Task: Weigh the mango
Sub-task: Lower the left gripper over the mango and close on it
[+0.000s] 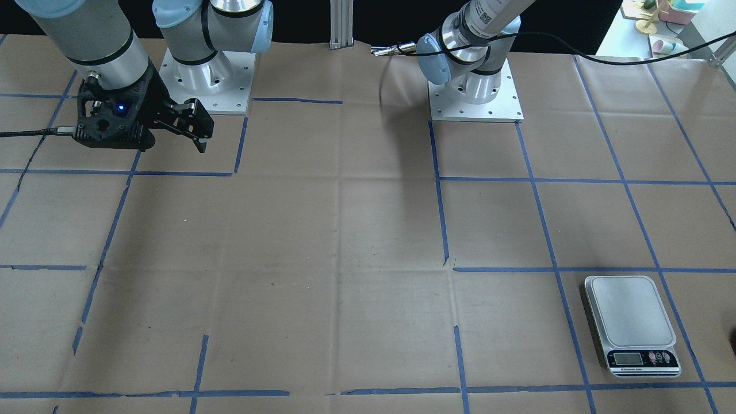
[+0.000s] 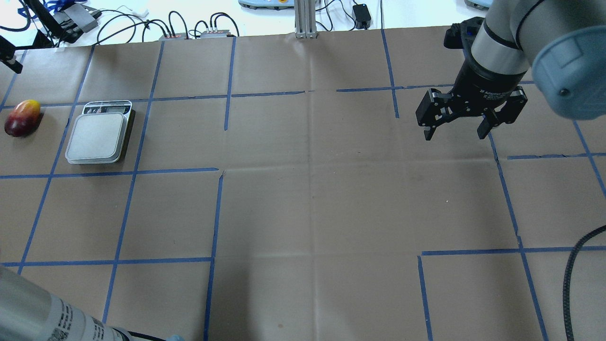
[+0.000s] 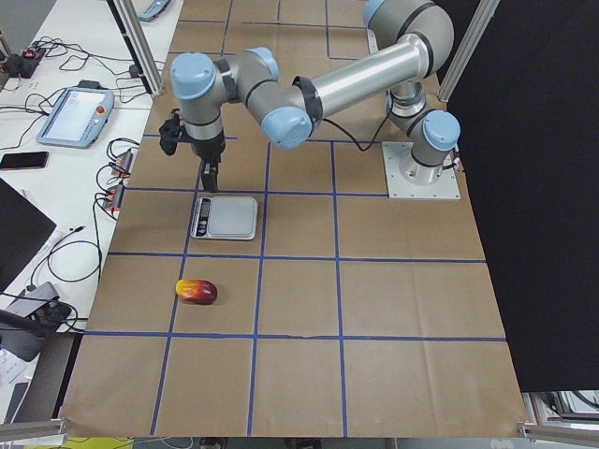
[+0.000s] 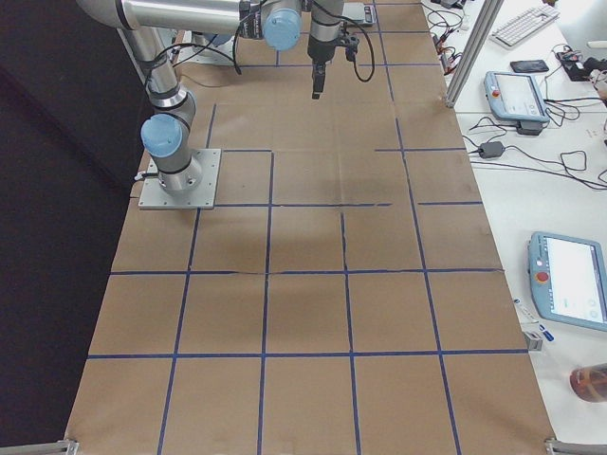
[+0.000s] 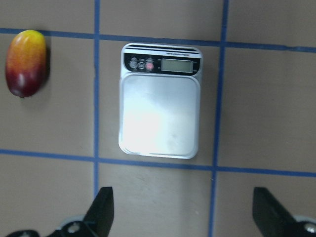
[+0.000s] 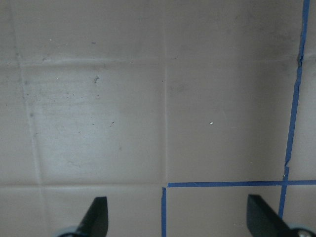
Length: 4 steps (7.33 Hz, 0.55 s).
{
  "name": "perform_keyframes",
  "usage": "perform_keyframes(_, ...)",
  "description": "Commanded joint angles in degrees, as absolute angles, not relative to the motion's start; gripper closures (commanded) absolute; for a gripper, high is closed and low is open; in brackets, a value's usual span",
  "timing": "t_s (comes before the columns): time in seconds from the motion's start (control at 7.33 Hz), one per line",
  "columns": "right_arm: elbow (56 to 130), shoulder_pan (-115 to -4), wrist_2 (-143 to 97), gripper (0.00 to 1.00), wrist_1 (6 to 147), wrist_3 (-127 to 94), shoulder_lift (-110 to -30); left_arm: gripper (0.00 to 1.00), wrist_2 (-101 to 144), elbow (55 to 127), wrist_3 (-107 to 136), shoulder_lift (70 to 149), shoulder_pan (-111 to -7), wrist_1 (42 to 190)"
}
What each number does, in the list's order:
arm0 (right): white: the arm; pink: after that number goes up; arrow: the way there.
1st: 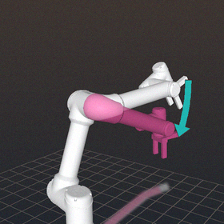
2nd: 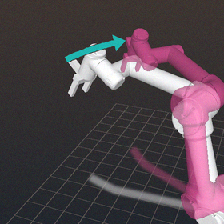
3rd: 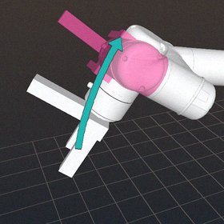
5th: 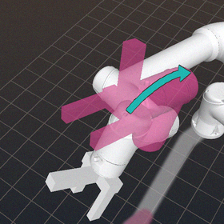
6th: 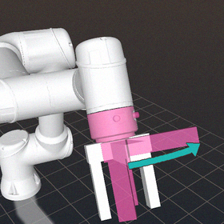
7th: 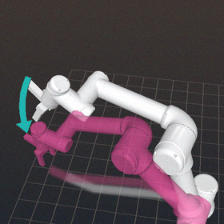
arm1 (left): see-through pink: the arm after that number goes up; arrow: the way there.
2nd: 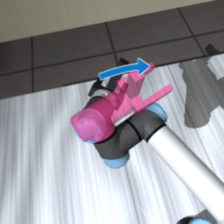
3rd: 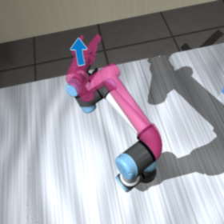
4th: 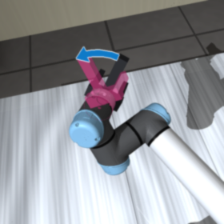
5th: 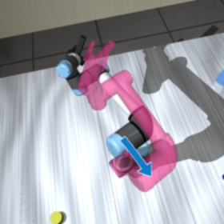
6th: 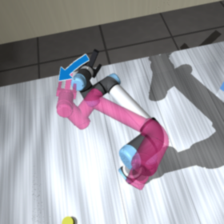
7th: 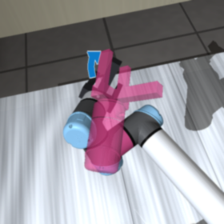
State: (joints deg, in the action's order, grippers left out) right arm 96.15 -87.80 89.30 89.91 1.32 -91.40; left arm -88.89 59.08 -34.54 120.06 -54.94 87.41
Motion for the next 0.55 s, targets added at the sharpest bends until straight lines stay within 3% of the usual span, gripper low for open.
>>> perform_keyframes(0.0,96.15,-87.80,89.30,0.00,89.91,1.32,-91.41,0.00,-88.86,44.10,-43.47,134.15,-49.85,86.92)
perform_keyframes(0.14,96.15,-87.80,89.30,0.00,89.91,1.32,-91.41,0.00,-88.68,38.99,-45.85,138.73,-48.35,87.01)
perform_keyframes(0.41,96.15,-87.80,89.30,0.00,89.83,1.32,-91.41,0.00,-88.68,36.91,-46.14,142.38,-48.25,87.10)
